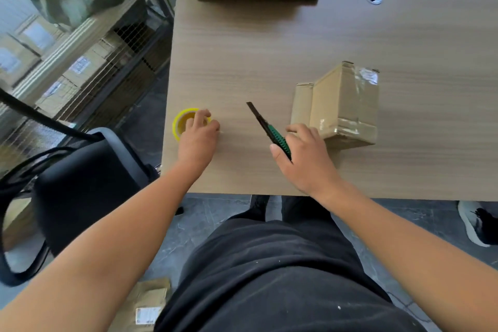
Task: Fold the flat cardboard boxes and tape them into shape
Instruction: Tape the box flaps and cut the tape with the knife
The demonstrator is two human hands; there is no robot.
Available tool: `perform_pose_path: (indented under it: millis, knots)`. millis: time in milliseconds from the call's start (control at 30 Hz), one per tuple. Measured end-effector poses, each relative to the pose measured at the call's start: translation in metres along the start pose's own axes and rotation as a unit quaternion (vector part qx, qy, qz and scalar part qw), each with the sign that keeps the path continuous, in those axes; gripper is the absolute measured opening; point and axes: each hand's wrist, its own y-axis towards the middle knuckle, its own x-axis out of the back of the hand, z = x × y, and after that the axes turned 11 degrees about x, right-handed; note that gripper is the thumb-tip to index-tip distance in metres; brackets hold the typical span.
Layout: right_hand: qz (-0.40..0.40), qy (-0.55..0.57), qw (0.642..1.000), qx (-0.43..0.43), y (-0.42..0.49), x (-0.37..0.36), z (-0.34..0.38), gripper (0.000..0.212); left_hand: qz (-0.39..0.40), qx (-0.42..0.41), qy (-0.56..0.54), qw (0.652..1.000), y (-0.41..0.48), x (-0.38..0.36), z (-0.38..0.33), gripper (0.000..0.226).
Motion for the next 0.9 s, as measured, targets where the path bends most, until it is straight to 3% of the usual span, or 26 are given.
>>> perform_pose_path:
  millis: [67,167,333,467,567,700,900]
  knots:
    - [0.057,0.017,0.998,-0.014,0.022,-0.021,0.002,0.051,-0.002,0.023,-0.082,0.996,-0.002,-0.004,0.008,0.014]
    - [0.090,0.002,0.995,-0.040,0.051,-0.049,-0.002,0.050,-0.023,0.020,-0.119,0.992,0.000,-0.006,0.016,0.012]
    - [0.063,-0.049,0.994,-0.070,0.083,-0.078,-0.013,0.046,-0.007,0.028,-0.121,0.992,0.003,-0.008,0.021,0.014]
    - [0.045,-0.074,0.995,-0.058,0.094,-0.096,-0.019,0.043,-0.067,0.041,-0.078,0.994,-0.002,-0.016,0.010,0.014]
    - [0.015,-0.089,0.995,-0.042,0.102,-0.109,-0.015,0.047,-0.101,0.042,-0.045,0.993,-0.002,-0.021,0.008,0.032]
    - [0.023,-0.077,0.996,-0.045,0.106,-0.123,-0.006,0.057,-0.041,0.105,-0.070,0.991,0.003,-0.016,0.004,0.058]
    - [0.052,-0.037,0.998,-0.025,0.095,-0.100,-0.001,0.069,-0.037,0.110,-0.100,0.988,-0.021,-0.003,-0.004,0.061]
